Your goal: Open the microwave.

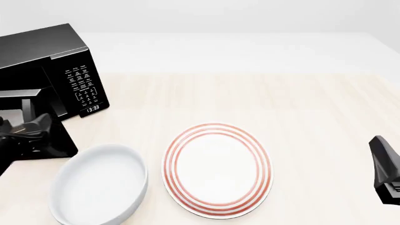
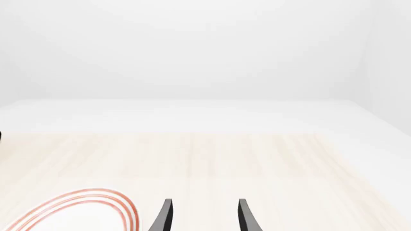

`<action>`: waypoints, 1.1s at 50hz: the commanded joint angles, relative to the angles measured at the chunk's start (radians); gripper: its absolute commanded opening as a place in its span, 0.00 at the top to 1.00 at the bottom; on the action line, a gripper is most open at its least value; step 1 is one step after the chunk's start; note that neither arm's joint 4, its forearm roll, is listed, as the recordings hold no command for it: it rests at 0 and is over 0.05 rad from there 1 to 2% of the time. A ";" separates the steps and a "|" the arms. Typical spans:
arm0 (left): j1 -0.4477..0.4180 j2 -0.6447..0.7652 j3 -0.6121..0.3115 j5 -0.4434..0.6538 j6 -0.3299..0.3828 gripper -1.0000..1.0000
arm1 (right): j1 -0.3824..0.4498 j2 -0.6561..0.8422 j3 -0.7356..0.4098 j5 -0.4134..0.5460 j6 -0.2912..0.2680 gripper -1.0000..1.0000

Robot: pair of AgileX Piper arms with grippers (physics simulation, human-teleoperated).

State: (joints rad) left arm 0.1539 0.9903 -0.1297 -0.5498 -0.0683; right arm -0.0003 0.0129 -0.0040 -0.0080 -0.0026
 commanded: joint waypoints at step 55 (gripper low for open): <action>-0.006 -0.515 -0.187 0.591 0.103 0.00 | 0.000 0.000 0.000 0.000 0.000 0.00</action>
State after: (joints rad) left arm 0.1583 0.5071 -0.2656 -0.0235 0.0262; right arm -0.0003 0.0129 -0.0040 -0.0080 -0.0026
